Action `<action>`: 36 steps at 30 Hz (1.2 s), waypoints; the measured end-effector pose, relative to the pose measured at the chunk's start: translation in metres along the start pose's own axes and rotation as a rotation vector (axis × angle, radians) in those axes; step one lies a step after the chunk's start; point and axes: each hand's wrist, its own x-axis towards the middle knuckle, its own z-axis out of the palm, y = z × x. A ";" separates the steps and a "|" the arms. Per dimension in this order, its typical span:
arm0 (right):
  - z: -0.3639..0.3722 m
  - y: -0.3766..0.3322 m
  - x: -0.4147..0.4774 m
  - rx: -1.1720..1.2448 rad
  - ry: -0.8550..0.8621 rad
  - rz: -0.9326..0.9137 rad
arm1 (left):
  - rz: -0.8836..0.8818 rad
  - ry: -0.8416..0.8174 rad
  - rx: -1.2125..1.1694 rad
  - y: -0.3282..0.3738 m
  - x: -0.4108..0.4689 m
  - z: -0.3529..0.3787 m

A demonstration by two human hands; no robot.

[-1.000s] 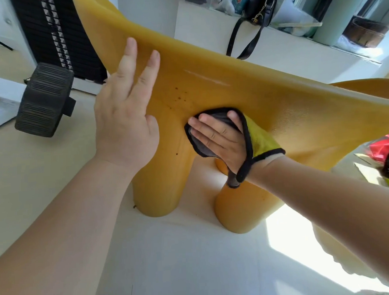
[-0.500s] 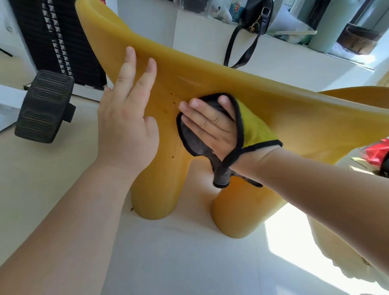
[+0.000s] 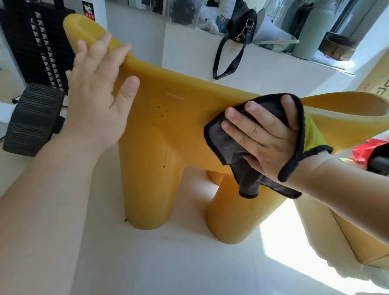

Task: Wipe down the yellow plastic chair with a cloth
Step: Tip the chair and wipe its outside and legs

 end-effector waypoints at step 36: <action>0.026 -0.031 -0.020 0.084 0.288 0.124 | 0.129 0.176 0.024 0.065 -0.047 0.012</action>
